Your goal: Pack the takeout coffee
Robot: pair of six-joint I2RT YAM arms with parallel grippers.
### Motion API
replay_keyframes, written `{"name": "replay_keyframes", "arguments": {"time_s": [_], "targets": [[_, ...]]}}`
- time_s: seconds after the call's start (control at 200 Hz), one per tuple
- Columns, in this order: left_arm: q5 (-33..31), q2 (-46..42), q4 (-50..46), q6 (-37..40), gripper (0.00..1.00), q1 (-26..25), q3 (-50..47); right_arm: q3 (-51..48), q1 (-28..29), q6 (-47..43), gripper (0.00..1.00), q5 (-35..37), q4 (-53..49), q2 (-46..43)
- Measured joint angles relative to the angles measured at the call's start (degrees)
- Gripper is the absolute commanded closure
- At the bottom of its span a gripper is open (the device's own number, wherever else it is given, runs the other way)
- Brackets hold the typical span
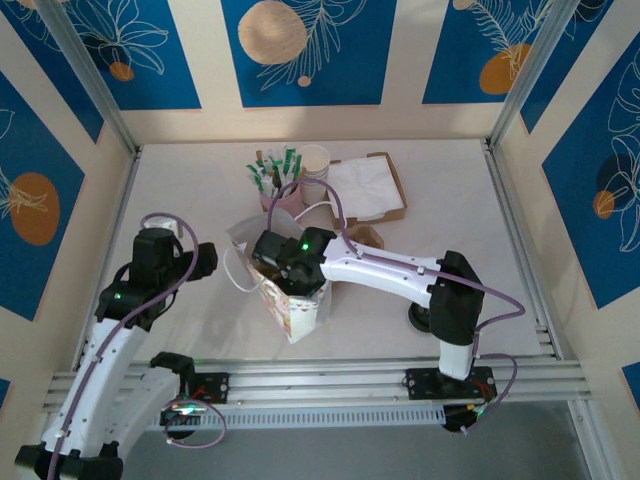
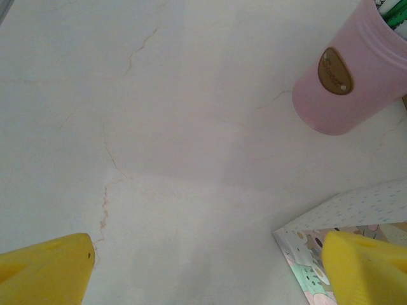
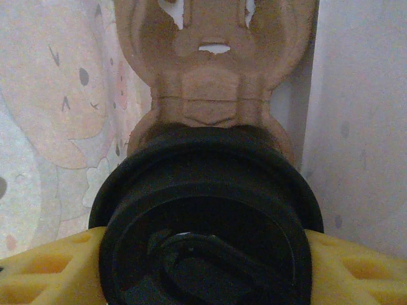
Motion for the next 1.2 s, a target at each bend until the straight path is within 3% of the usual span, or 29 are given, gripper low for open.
{"name": "replay_keyframes", "arguments": {"time_s": [0.54, 0.725, 1.201], "targets": [[0.20, 0.04, 0.00, 0.00, 0.08, 0.00, 0.00, 0.02, 0.37, 0.61, 0.34, 0.55, 0.00, -0.20], [0.20, 0.11, -0.02, 0.00, 0.08, 0.00, 0.00, 0.07, 0.72, 1.11, 0.23, 0.92, -0.02, -0.22], [0.20, 0.11, 0.00, 0.02, 0.08, 0.00, 0.00, 5.68, 1.70, 1.64, 0.14, 2.64, -1.79, -1.01]]}}
